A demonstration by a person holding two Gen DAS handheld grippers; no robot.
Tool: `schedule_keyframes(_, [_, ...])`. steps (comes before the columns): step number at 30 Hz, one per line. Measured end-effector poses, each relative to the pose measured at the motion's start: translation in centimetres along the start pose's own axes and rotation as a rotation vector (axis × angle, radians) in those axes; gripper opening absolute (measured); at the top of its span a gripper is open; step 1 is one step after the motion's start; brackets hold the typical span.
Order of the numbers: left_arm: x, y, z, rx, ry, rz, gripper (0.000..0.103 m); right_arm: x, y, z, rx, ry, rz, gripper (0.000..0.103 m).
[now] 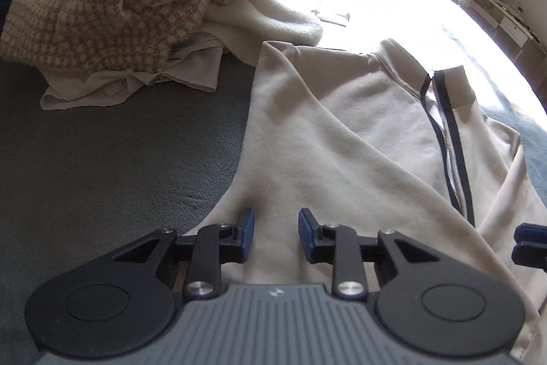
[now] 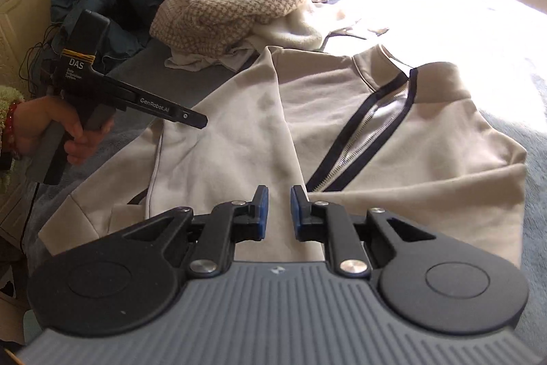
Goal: Fold clothes
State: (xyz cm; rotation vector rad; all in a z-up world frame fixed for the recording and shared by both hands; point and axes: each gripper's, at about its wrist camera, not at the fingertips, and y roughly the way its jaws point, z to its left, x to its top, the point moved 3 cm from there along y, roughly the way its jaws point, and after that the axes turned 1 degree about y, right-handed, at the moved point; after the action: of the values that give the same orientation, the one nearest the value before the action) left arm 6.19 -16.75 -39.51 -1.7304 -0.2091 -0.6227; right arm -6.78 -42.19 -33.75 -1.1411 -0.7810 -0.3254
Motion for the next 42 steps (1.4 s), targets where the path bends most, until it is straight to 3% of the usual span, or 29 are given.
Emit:
schedule_keyframes(4, [-0.3,0.4,1.5,-0.033,-0.086,-0.011,0.024,2.8,6.0,1.1,0.091,-0.003,0.007,0.013])
schedule_keyframes(7, [-0.5,-0.1,1.7,-0.043,-0.081,-0.035,0.024,4.5,8.0,1.2,0.152,0.055,-0.007,0.013])
schedule_keyframes(12, [-0.9,0.4,2.7,-0.067,-0.106,-0.032,0.018,8.6,10.8,1.7,0.133,0.030,-0.050,0.013])
schedule_keyframes(20, [-1.7,1.0,5.8,-0.197,-0.221,-0.028,0.008,11.3,21.0,2.0,0.088,0.004,0.019,0.012])
schedule_keyframes(23, [-1.9,1.1,6.7,-0.257,-0.246,-0.019,0.007,12.1,23.2,0.1,0.055,0.079,-0.019,0.000])
schedule_keyframes(28, [-1.6,0.6,7.7,-0.320,-0.241,0.015,0.008,13.4,22.7,-1.4,0.010,0.183,-0.067,0.002])
schedule_keyframes(30, [-1.4,-0.2,7.9,-0.323,-0.221,0.015,0.013,13.5,20.5,-0.3,0.055,0.162,-0.088,0.005])
schedule_keyframes(35, [-1.7,-0.2,8.5,-0.333,-0.193,0.049,0.016,11.8,19.6,4.3,0.241,-0.017,0.041,0.005])
schedule_keyframes(36, [-1.9,0.0,8.7,-0.340,-0.197,0.053,0.016,11.3,20.3,5.2,0.255,-0.065,0.079,0.005])
schedule_keyframes(38, [-2.2,0.3,9.1,-0.356,-0.217,0.053,0.015,10.9,22.5,5.2,0.167,-0.110,0.098,0.002])
schedule_keyframes(40, [-2.3,0.4,9.3,-0.365,-0.216,0.053,0.013,11.5,23.8,3.1,0.125,0.010,0.057,0.000])
schedule_keyframes(42, [-2.3,0.4,9.4,-0.372,-0.201,0.051,0.013,12.4,23.8,0.1,0.106,0.236,-0.029,0.000])
